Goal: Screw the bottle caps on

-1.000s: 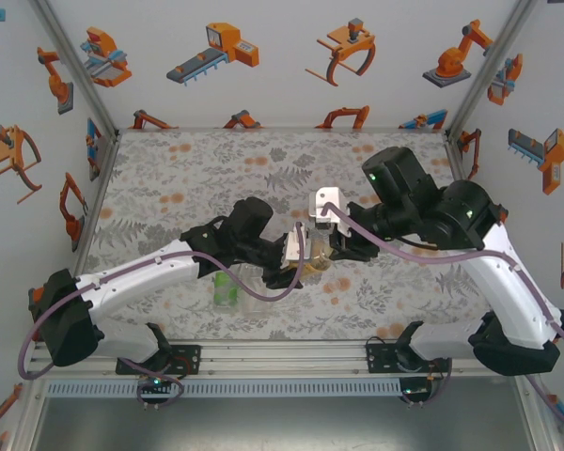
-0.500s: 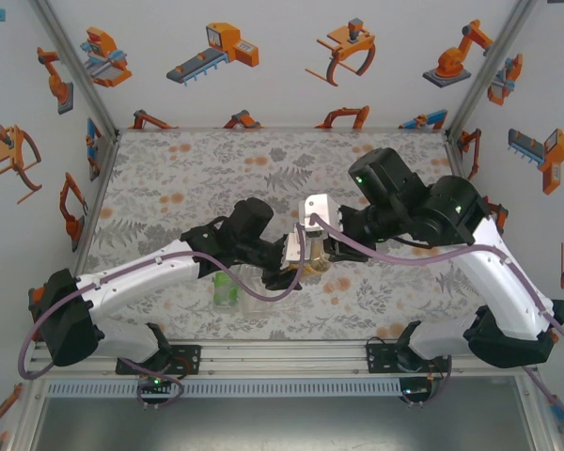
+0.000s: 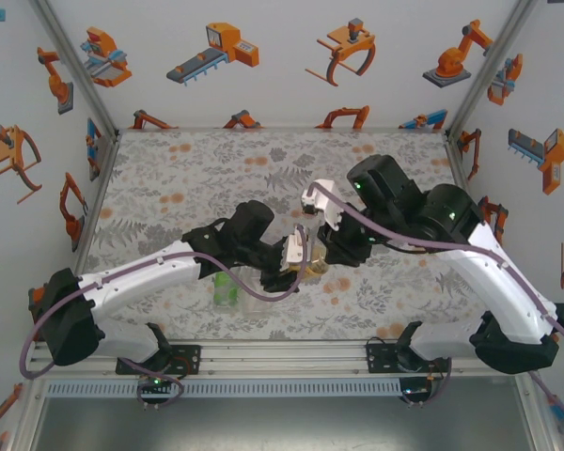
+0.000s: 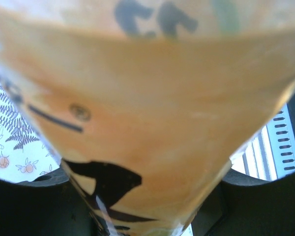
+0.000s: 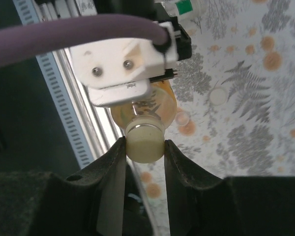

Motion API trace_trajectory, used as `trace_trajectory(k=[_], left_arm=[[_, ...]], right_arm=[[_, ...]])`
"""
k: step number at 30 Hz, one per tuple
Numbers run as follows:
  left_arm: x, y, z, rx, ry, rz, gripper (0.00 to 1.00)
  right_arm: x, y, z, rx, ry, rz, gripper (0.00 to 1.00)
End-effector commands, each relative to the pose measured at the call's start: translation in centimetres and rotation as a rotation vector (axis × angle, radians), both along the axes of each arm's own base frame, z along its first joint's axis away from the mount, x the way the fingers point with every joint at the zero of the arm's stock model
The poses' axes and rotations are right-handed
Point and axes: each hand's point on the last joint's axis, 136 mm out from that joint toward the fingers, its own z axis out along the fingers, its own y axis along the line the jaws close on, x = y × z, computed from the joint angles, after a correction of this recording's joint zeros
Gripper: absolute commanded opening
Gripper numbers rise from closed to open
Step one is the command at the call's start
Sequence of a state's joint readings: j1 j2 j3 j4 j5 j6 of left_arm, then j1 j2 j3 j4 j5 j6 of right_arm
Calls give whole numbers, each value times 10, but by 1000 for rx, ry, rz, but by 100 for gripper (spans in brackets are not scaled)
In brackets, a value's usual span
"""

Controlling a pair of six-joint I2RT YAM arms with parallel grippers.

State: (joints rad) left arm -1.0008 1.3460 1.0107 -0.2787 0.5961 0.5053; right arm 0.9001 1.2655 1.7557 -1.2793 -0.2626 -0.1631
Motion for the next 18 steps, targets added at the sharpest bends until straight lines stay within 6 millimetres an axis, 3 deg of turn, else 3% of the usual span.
trace_trajectory(k=[1, 4, 9, 16, 18], left_arm=[[12, -15, 33, -126, -71, 19, 0], [16, -17, 32, -133, -91, 35, 0], [22, -20, 34, -159, -114, 58, 0], [23, -21, 35, -171, -120, 58, 0], [22, -20, 34, -165, -124, 54, 0]], right_arm=[[7, 8, -16, 44, 276, -328, 0], [18, 7, -20, 109, 420, -593, 0], [29, -16, -37, 195, 629, -1049, 0], [32, -21, -42, 224, 684, -1147, 0], [33, -22, -34, 242, 659, -1135, 7]])
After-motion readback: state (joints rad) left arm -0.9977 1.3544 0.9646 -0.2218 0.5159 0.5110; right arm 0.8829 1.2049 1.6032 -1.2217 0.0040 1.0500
